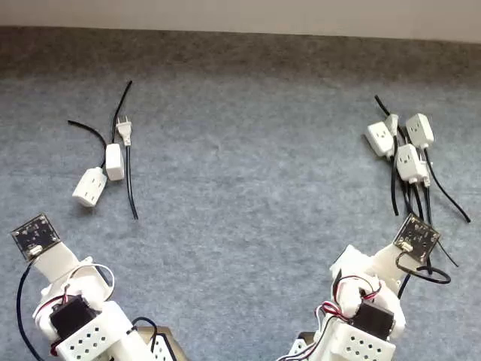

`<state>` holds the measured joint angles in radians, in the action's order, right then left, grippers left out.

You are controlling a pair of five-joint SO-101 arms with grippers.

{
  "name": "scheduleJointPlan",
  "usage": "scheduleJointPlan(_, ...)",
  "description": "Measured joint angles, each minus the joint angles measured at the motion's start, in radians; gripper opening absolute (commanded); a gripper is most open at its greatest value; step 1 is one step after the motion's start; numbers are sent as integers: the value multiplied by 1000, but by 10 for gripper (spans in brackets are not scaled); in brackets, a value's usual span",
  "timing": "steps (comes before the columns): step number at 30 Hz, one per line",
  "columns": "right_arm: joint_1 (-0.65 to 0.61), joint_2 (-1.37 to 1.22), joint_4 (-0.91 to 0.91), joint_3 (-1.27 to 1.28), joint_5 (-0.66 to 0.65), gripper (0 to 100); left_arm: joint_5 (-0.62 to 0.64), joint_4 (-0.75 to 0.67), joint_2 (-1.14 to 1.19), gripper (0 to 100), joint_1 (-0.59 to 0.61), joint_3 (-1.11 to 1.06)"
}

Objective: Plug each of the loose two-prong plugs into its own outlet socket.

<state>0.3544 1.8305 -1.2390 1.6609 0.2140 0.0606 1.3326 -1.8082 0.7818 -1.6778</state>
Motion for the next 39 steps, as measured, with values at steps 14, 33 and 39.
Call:
scheduleJointPlan(14, 0, 0, 0, 0, 0, 115, 0, 0, 0, 28, 0, 0)
scheduleJointPlan(33, 0, 0, 0, 0, 0, 115, 0, 0, 0, 28, 0, 0)
scheduleJointPlan(39, -75, 0, 0, 0, 0, 115, 0, 0, 0, 28, 0, 0)
